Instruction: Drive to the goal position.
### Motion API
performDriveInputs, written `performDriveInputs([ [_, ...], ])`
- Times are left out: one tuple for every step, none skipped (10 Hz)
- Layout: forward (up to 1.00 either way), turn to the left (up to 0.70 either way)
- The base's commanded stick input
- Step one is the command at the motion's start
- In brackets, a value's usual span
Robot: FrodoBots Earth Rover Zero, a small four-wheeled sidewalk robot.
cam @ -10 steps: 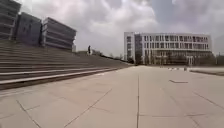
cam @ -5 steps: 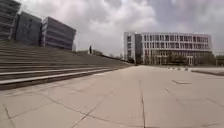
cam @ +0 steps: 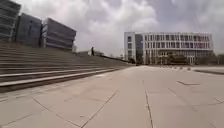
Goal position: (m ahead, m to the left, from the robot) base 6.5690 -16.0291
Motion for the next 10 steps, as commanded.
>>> performDriveInputs([
  [0.5, -0.02],
  [0.5, -0.02],
  [0.5, -0.02],
  [0.5, -0.02],
  [0.5, -0.02],
  [0.5, -0.02],
  [0.5, -0.02],
  [0.5, -0.02],
  [0.5, -0.02],
  [0.5, -0.02],
])
